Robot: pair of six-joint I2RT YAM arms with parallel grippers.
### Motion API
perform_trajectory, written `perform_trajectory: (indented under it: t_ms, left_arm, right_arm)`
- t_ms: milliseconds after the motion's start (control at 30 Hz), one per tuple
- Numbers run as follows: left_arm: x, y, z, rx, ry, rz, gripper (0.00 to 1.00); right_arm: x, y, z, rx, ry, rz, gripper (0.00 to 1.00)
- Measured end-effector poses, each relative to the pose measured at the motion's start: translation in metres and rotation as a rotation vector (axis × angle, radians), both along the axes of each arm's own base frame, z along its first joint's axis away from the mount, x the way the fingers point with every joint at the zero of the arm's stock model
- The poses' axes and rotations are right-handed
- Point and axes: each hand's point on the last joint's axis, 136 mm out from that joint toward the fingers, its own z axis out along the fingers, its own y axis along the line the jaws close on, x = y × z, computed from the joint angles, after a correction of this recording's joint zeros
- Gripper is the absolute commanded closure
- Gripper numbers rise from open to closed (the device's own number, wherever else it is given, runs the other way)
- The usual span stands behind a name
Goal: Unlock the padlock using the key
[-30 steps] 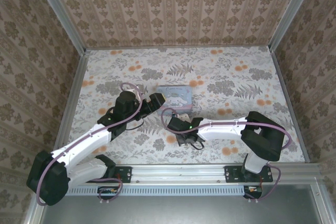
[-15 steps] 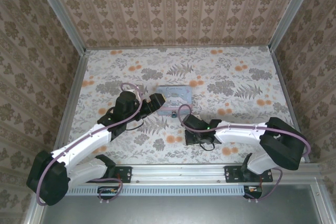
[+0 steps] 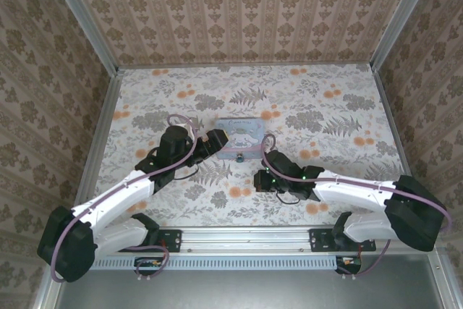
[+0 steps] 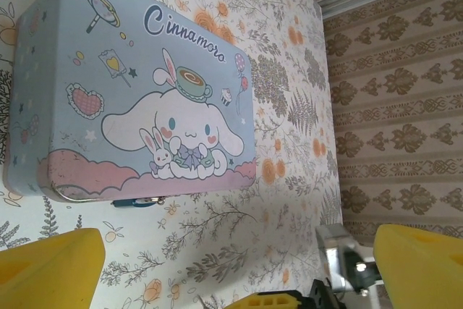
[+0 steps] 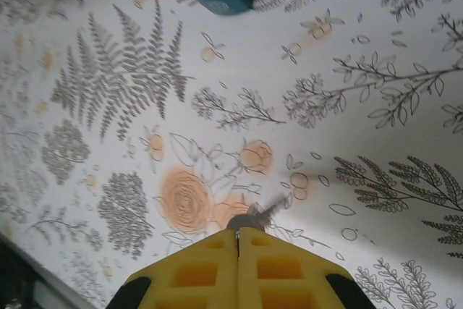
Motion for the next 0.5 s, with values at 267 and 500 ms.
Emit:
perform_trajectory:
  t_ms: [267,500]
  left_arm:
    - [-0.001,-0.002,-0.004,0.004,0.012,-0.009,0.02]
    - [-0.002,-0.004,-0.004,0.003,0.013,-0.016,0.02]
  right_arm:
    - [0.002,-0.001,0.005,0.021,0.001,-0.012,1.0]
    - [-0.006,-0.005,-0.019,-0.062,0.088,0.004,1.0]
